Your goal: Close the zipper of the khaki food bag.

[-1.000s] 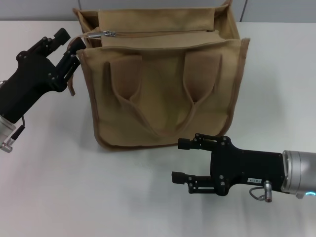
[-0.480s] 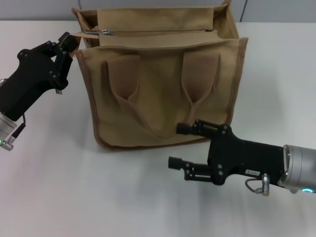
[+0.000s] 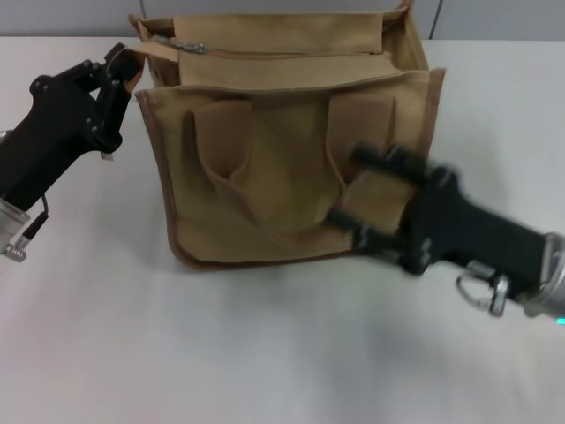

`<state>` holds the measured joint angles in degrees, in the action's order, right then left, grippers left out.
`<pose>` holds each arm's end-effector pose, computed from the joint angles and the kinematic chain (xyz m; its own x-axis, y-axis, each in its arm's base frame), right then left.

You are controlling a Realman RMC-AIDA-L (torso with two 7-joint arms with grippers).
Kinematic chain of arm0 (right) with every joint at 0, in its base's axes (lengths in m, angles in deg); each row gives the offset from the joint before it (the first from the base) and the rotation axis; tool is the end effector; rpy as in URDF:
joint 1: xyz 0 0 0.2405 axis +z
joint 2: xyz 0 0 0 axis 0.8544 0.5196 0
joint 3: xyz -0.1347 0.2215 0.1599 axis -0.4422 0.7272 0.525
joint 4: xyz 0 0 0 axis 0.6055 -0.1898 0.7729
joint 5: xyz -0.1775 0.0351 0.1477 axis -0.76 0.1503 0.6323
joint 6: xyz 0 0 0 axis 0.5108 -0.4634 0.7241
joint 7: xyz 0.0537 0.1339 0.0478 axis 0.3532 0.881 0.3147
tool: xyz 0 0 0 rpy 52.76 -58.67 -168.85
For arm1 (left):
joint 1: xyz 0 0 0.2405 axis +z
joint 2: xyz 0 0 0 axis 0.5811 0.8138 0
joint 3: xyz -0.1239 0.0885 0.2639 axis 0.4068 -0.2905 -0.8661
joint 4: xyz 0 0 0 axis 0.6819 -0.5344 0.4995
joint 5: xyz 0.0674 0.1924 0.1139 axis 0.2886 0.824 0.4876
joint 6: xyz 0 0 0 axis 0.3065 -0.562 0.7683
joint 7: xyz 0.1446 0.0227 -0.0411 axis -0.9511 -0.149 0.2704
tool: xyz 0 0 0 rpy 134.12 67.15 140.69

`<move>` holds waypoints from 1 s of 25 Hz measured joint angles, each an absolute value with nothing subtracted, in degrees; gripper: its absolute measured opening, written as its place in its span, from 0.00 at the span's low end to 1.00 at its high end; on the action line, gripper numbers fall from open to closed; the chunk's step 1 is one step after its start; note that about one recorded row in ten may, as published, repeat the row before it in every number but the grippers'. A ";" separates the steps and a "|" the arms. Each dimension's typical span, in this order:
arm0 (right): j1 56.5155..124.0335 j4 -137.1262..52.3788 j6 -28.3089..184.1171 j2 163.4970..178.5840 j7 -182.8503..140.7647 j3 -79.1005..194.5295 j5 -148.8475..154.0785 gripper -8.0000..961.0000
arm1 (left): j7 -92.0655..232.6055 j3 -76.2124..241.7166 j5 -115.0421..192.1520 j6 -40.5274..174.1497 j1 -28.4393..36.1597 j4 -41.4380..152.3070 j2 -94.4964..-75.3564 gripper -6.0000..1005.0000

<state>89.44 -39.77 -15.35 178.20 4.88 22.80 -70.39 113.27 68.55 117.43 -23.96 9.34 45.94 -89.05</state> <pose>0.2786 0.3011 -0.0927 0.5240 0.1232 -0.8427 -0.2786 -0.9103 -0.3063 -0.3278 0.3336 -0.0193 0.4571 -0.1320 0.8796 0.5762 -0.7094 -0.4059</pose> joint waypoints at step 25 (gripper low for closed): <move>104.34 -18.96 -0.43 178.21 -54.65 45.39 -66.50 0.82 | 117.85 66.06 118.08 -26.51 0.70 49.17 -89.19 0.05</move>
